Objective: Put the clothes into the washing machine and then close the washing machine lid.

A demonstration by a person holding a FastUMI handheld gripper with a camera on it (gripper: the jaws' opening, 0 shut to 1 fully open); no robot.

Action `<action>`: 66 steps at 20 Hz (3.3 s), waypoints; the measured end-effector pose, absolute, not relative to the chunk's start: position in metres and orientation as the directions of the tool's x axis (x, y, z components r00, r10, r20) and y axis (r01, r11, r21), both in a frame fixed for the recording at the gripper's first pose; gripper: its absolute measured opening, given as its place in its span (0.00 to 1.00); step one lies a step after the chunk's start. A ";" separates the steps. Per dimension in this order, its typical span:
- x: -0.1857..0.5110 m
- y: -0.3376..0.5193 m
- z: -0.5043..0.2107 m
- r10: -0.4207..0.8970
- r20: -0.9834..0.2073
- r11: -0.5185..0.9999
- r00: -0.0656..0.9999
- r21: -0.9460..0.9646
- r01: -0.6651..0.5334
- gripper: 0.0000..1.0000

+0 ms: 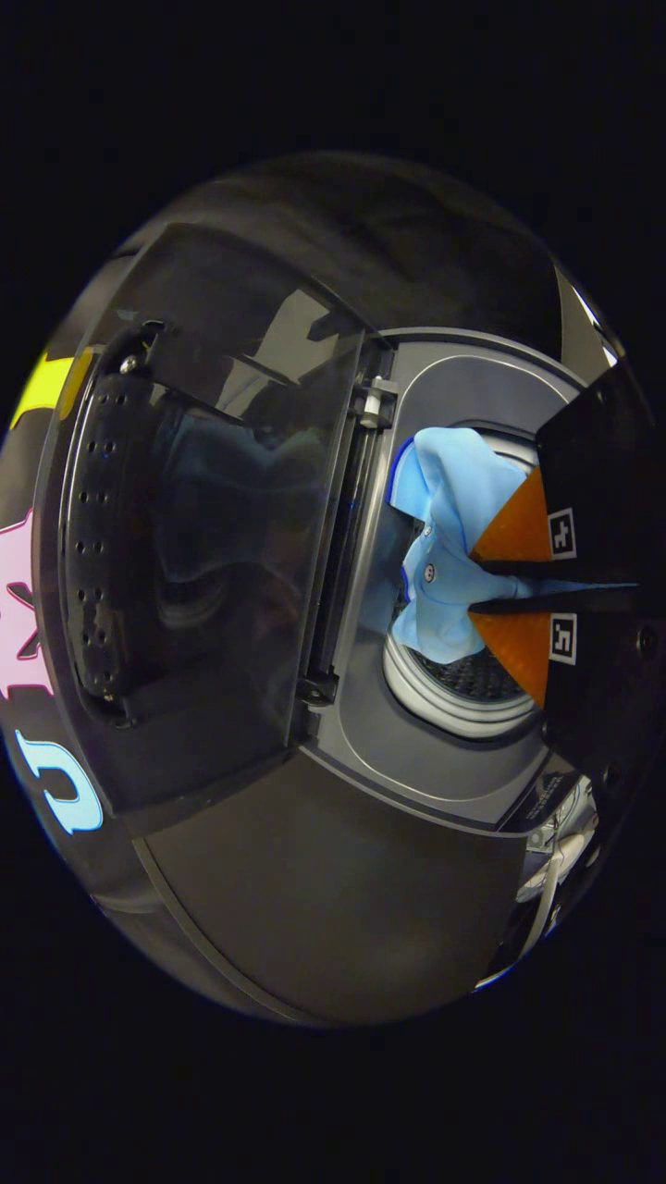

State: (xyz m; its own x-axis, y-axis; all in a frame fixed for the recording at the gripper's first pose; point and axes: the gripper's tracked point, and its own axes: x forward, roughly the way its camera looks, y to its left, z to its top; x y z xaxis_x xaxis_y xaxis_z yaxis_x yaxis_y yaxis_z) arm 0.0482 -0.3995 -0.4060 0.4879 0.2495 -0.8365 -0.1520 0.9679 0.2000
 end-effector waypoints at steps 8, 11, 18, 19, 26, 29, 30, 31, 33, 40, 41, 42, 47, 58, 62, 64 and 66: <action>0.055 -0.395 -0.401 0.274 -0.819 0.962 0.504 0.244 -0.125 0.86; 0.055 -0.397 -0.403 0.265 -0.823 0.964 0.502 0.233 -0.127 0.96; 0.070 -0.415 -0.385 0.207 -0.810 0.974 0.549 0.222 -0.040 0.97; 0.076 -0.416 -0.376 0.203 -0.800 0.972 0.565 0.234 -0.019 0.99; 0.119 -0.442 -0.260 0.126 -0.616 0.958 0.777 0.280 0.066 0.98; 0.138 -0.447 -0.205 0.111 -0.497 0.947 0.861 0.315 0.059 0.99; 0.145 -0.448 -0.192 0.108 -0.468 0.949 0.877 0.312 0.050 0.99; 0.151 -0.449 -0.183 0.104 -0.445 0.951 0.889 0.305 0.042 0.98; 0.164 -0.452 -0.162 0.092 -0.388 0.958 0.917 0.287 0.026 0.98; 0.233 -0.442 -0.168 0.064 -0.399 0.984 0.915 0.180 0.010 0.98; 0.242 -0.444 -0.183 0.043 -0.438 0.988 0.898 0.153 0.027 0.98; 0.248 -0.445 -0.202 0.029 -0.492 0.990 0.870 0.132 0.042 0.98; 0.237 -0.441 -0.217 0.053 -0.518 0.987 0.854 0.156 0.034 1.00; 0.186 -0.441 -0.209 -0.011 -0.462 0.990 0.887 0.117 0.073 1.00; 0.173 -0.442 -0.208 -0.067 -0.445 0.988 0.893 0.092 0.120 1.00; 0.166 -0.442 -0.207 -0.099 -0.438 0.986 0.894 0.075 0.146 1.00; 0.160 -0.441 -0.208 -0.116 -0.447 0.984 0.887 0.069 0.164 1.00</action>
State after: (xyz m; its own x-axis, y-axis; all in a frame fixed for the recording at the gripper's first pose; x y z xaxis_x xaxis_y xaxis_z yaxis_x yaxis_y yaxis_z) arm 0.1604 -0.4410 -0.2079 0.8869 -0.1163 -0.4472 0.1640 0.9840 0.0693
